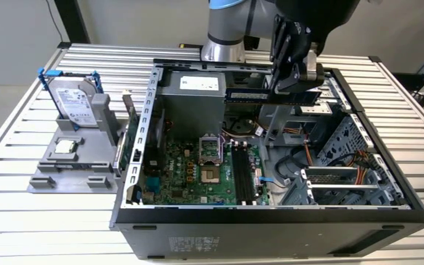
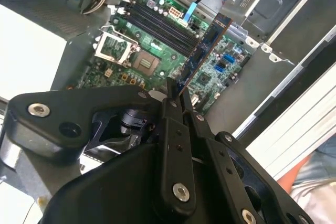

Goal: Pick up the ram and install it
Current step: 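Pick up the ram and move it above insertion slot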

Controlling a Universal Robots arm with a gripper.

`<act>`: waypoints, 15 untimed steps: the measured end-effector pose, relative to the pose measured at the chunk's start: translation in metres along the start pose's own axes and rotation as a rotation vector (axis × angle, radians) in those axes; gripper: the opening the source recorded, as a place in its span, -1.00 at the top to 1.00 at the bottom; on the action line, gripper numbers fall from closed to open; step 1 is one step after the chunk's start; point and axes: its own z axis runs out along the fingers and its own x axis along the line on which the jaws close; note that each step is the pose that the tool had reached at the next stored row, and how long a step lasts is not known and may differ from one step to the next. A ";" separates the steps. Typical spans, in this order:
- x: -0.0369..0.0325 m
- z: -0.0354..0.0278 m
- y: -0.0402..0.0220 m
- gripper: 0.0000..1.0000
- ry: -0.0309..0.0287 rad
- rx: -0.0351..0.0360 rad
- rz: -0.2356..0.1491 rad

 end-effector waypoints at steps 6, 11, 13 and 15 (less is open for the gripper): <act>0.0000 0.0000 0.0000 1.00 0.0022 0.0001 0.000; 0.0000 0.0000 0.0000 1.00 0.0015 0.0038 0.061; 0.0000 0.0000 0.0000 1.00 0.0011 0.0059 0.096; 0.0000 0.0000 0.0000 1.00 0.0006 0.0081 0.131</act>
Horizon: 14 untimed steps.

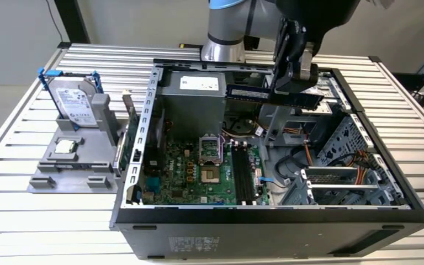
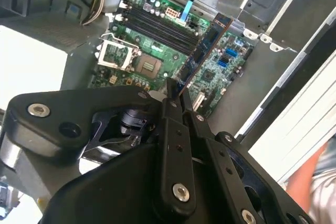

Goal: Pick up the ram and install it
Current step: 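Pick up the ram and move it above insertion slot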

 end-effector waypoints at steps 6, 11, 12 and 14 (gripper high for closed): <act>0.0000 0.0000 0.0000 1.00 -0.0012 0.0055 0.093; 0.0001 0.0001 0.0000 1.00 -0.0023 0.0107 0.179; 0.0000 0.0000 0.0000 1.00 -0.0024 0.0117 0.196; 0.0000 0.0000 0.0000 1.00 -0.0028 0.0137 0.230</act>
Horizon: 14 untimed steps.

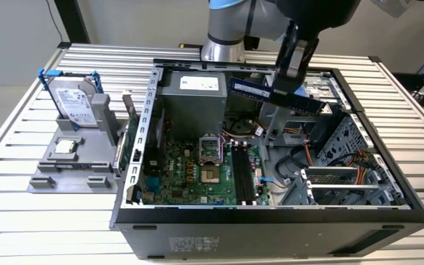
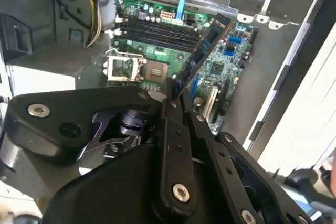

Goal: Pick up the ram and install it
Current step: 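Pick up the ram and move it above insertion slot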

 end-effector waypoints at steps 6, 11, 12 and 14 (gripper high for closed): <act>0.0000 0.0000 0.0000 1.00 -0.0010 0.0055 0.092; 0.0000 0.0000 0.0000 1.00 -0.0017 0.0099 0.163; 0.0000 0.0000 0.0000 1.00 -0.0018 0.0107 0.177; 0.0000 0.0000 0.0000 1.00 -0.0021 0.0125 0.207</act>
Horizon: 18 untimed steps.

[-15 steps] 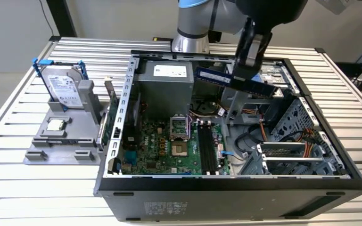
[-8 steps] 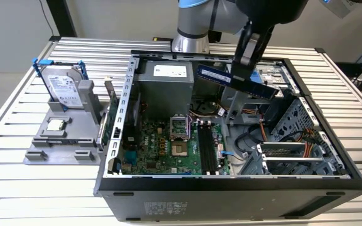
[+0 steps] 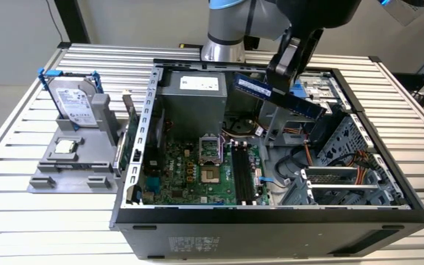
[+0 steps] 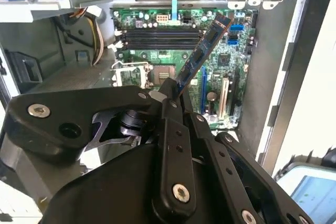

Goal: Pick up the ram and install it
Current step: 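Pick up the ram and move it above insertion slot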

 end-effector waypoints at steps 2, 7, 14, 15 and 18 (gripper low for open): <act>0.0000 0.0000 0.0000 1.00 -0.0004 0.0017 0.029; 0.0000 0.0000 0.0000 1.00 -0.0012 0.0055 0.094; 0.0000 0.0000 0.0000 1.00 -0.0021 0.0105 0.178; 0.0000 0.0000 0.0000 1.00 -0.0023 0.0113 0.191; 0.0000 0.0000 0.0000 1.00 -0.0028 0.0137 0.231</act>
